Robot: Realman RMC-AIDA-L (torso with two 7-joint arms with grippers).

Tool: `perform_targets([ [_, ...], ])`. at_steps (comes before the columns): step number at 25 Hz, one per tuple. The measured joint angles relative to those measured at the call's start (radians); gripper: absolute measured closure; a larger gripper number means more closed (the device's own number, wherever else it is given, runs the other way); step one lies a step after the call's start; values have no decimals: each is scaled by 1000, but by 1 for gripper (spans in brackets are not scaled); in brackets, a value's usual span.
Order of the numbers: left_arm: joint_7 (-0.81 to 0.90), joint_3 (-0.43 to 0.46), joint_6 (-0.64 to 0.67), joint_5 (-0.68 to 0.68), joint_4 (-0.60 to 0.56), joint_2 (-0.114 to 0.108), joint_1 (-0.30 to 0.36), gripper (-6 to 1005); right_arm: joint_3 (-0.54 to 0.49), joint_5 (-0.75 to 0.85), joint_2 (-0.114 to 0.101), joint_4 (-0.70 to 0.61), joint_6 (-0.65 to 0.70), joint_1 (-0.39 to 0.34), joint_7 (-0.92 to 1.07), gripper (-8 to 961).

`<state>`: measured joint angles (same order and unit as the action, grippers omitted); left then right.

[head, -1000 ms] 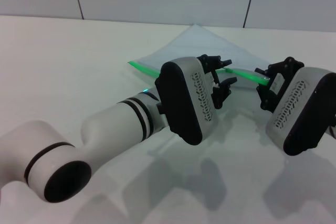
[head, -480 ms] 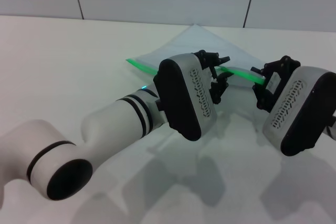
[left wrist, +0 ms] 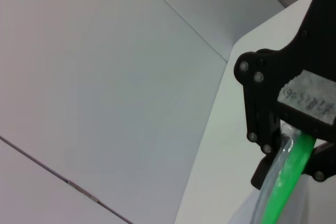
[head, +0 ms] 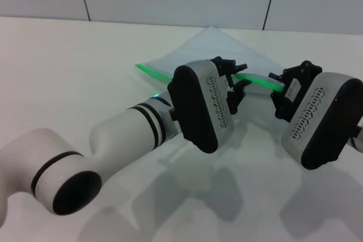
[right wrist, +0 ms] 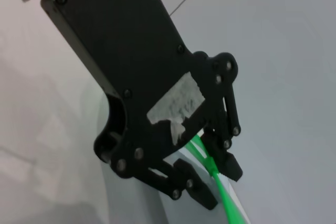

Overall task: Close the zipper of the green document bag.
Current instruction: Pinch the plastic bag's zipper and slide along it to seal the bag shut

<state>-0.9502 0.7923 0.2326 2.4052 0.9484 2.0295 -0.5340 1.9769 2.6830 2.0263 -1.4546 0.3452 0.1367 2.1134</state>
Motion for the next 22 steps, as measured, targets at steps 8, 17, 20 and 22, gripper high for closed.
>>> perform_targets([
  [8,2,-2,10,0,0,0,1,767,2,0,0,5,-1,0,0,827],
  [17,9,-7,39,0,-1,0,5,881,1,0,0,7,-1,1,0,823],
  [20,11,-6,39,0,-1,0,5,885,1,0,0,7,-1,1,0,821],
  [22,11,-6,39,0,-1,0,4,888,1,0,0,7,-1,1,0,820],
])
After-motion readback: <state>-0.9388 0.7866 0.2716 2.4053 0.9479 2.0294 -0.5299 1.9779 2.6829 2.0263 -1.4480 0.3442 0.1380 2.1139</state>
